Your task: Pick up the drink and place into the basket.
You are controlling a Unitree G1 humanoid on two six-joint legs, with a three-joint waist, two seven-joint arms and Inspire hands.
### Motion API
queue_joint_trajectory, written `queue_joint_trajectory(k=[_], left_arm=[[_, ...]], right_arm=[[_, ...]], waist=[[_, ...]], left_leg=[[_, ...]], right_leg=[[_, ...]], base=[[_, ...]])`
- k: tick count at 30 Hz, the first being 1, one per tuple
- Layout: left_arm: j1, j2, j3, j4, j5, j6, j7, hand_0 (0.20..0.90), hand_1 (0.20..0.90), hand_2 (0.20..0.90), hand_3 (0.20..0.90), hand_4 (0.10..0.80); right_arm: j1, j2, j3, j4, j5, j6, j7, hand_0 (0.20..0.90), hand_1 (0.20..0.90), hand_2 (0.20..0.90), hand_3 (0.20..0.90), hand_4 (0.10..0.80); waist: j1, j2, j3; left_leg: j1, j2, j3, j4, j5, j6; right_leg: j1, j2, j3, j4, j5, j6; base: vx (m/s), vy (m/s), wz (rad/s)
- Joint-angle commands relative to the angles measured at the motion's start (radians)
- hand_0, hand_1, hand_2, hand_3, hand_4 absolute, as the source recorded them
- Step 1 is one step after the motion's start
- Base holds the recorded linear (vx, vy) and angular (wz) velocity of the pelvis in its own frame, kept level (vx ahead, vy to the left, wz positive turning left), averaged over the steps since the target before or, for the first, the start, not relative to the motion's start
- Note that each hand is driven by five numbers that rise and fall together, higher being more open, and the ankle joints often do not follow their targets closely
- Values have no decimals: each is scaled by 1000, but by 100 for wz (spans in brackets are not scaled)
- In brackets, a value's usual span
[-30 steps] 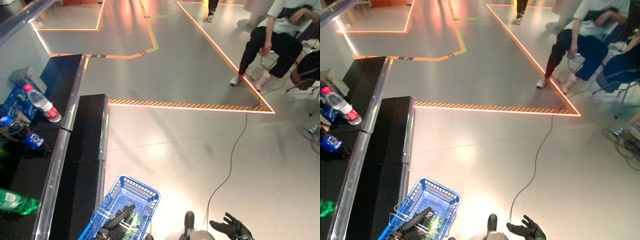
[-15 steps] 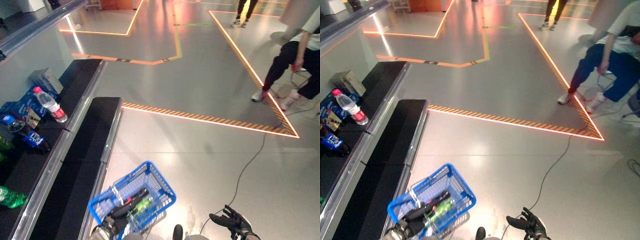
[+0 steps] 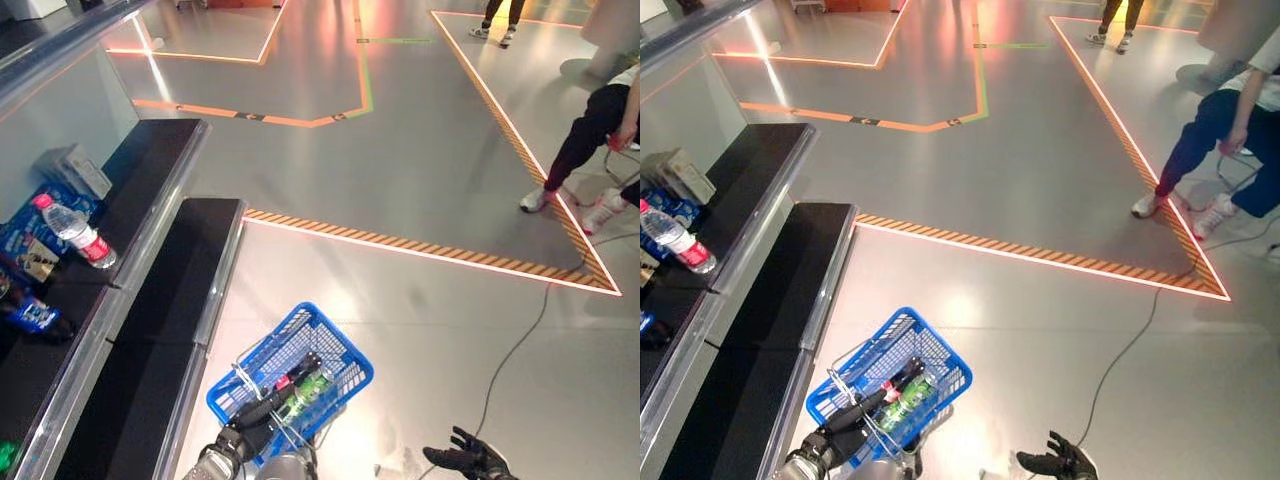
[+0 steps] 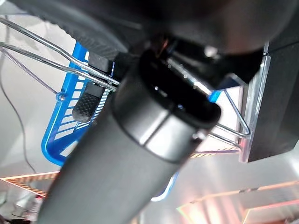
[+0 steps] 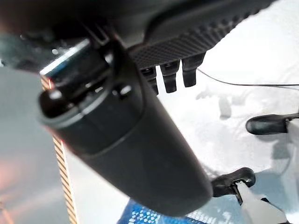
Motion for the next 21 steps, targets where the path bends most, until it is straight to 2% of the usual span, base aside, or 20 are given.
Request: queue_joint_trajectory(k=[1,2,3,4,5,6,8,9,10,11,12,13,14,15,16,18,21], left_arm=[[81,51,20,-21,-38,-10,-119,300,300,300,200,100],[77,54,22,-14,-41,-12,-120,300,300,300,200,100],[66,60,19,-2,-37,-10,-124,300,300,300,200,100],[58,64,8,-3,-33,-6,-118,300,300,300,200,100],[58,64,8,-3,-33,-6,-118,300,300,300,200,100],[51,66,-4,-10,-33,-3,-108,300,300,300,200,100],[43,68,-21,-29,-39,-4,-92,300,300,300,200,100],[41,67,-24,-33,-39,-5,-88,300,300,300,200,100],[29,68,-36,-56,-46,0,-73,300,300,300,200,100],[16,71,-43,-69,-45,5,-70,300,300,300,200,100],[9,72,-50,-69,-48,2,-70,300,300,300,200,100],[-5,74,-62,-78,-40,7,-64,300,300,300,200,100],[-10,74,-64,-87,-34,12,-59,300,300,300,200,100],[-15,69,-75,-86,-27,9,-64,300,300,300,200,100],[-16,67,-79,-85,-26,3,-66,300,300,300,200,100],[-18,65,-92,-58,-19,-9,-91,300,300,300,200,100],[-19,65,-119,-17,-25,-24,-124,300,300,300,200,100]], right_arm=[[-24,-34,-48,-38,-48,-36,13,900,900,900,900,800],[-20,-31,-50,-37,-59,-40,20,900,900,900,900,800],[-13,-26,-54,-36,-69,-44,23,900,900,900,900,800],[-2,-19,-60,-38,-62,-49,21,900,900,900,900,800],[-2,-20,-60,-38,-62,-49,21,900,900,900,900,800],[4,-18,-66,-38,-58,-54,26,900,900,900,900,800],[3,-16,-64,-39,-49,-55,39,900,900,900,900,800],[1,-15,-64,-39,-46,-54,40,900,900,900,900,800],[-8,-11,-61,-36,-41,-53,45,900,900,900,900,800],[-15,-7,-57,-29,-28,-55,44,900,900,900,900,800],[-19,-4,-54,-24,-23,-57,40,900,900,900,900,800],[-21,1,-54,-21,-18,-58,35,900,900,900,900,800],[-21,1,-55,-20,-20,-58,38,900,900,900,900,800],[-18,1,-50,-19,-4,-62,33,900,900,900,900,800],[-16,0,-48,-20,-3,-64,33,900,900,900,900,800],[-14,-1,-44,-17,-5,-61,29,900,900,900,900,800],[-14,-2,-51,-9,-10,-60,15,900,900,900,900,800]], waist=[[69,-35,-45],[68,-45,-52],[65,-50,-59],[63,-39,-66],[65,-36,-69],[61,-15,-69],[56,8,-64],[56,10,-62],[59,19,-51],[61,15,-39],[61,11,-33],[56,0,-20],[54,-4,-15],[43,-17,-11],[34,-19,-4],[-2,-12,4],[-47,14,13]], left_leg=[[-70,-52,16,-1,-57,-91],[-50,-65,9,-1,-73,-74],[-18,-81,-12,-1,-91,-61],[15,-81,-46,-1,-104,-55],[12,-77,-45,-1,-103,-56],[38,-65,-74,-1,-112,-54],[75,-54,-109,-1,-126,-50],[81,-54,-112,-1,-129,-49],[99,-48,-123,-1,-138,-49],[116,-54,-142,-1,-148,-51],[122,-58,-152,-1,-153,-52],[139,-68,-174,-1,-160,-60],[148,-72,-184,-1,-164,-64],[163,-85,-199,-1,-177,-70],[176,-90,-211,0,-189,-70],[214,-110,-273,5,-232,-64],[266,-126,-376,32,-285,-47]], right_leg=[[-3,-47,37,216,166,161],[-24,-62,37,277,214,187],[-69,-76,34,398,306,228],[-144,-91,35,558,388,254],[-147,-87,36,555,393,253],[-214,-103,33,682,421,256],[-318,-178,-4,758,388,231],[-326,-192,-11,749,379,227],[-344,-225,-39,703,326,207],[-333,-237,-62,597,293,195],[-329,-230,-64,529,285,192],[-307,-202,-70,388,273,187],[-294,-184,-74,330,267,186],[-304,-162,-57,164,276,184],[-305,-156,-54,120,289,186],[-419,-156,-6,43,363,200],[-520,-137,65,-21,376,201]], base=[[363,162,-20],[394,207,-7],[447,249,3],[343,196,16],[341,189,26],[239,136,33],[272,129,25],[234,24,29],[257,-74,43],[306,-115,53],[311,-187,55],[294,-162,61],[384,-186,66],[349,-129,69],[391,-120,64],[403,-75,64],[476,-90,160]])
